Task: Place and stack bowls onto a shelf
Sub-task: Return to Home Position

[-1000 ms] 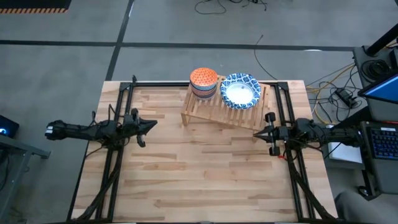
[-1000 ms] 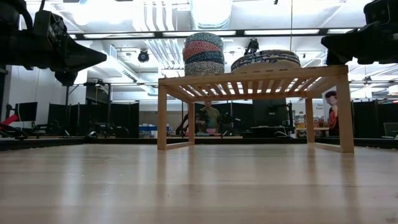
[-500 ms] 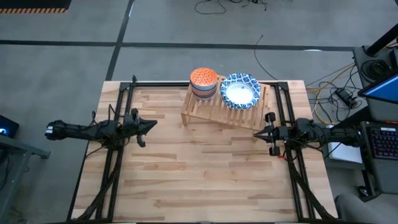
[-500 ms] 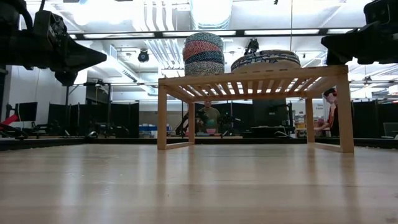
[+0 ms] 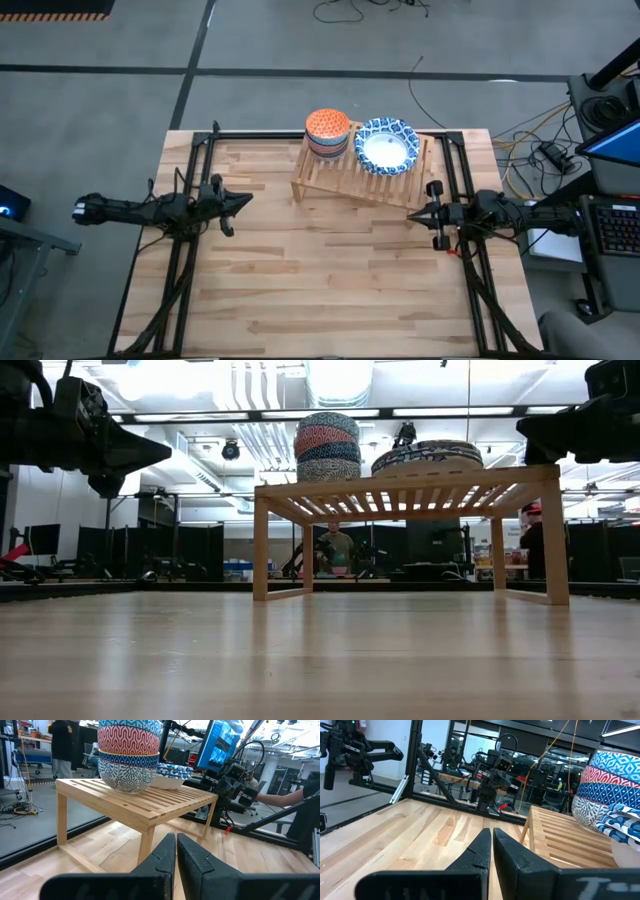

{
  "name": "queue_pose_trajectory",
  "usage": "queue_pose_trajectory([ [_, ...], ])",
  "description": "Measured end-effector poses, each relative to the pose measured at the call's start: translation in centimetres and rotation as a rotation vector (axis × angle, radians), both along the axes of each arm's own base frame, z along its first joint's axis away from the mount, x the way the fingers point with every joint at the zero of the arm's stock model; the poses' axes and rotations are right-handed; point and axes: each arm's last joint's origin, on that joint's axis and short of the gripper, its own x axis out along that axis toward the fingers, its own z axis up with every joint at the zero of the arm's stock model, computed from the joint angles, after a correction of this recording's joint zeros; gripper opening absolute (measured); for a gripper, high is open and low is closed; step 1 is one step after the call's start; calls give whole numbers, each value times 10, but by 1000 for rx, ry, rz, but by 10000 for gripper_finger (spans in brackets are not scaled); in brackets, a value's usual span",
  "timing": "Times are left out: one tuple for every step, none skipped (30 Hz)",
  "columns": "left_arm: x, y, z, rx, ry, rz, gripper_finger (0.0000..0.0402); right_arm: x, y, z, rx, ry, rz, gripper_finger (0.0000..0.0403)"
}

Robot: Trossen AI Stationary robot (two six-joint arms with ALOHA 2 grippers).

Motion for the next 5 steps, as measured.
queue_pose_trajectory([
  [0, 0, 0, 0, 0, 0, 0, 0, 0, 0, 0, 0, 0, 9],
  [0, 0, 0, 0, 0, 0, 0, 0, 0, 0, 0, 0, 0, 9],
  [0, 0, 0, 0, 0, 0, 0, 0, 0, 0, 0, 0, 0, 9],
  [0, 0, 0, 0, 0, 0, 0, 0, 0, 0, 0, 0, 0, 9],
  [0, 0, 0, 0, 0, 0, 0, 0, 0, 0, 0, 0, 0, 9],
])
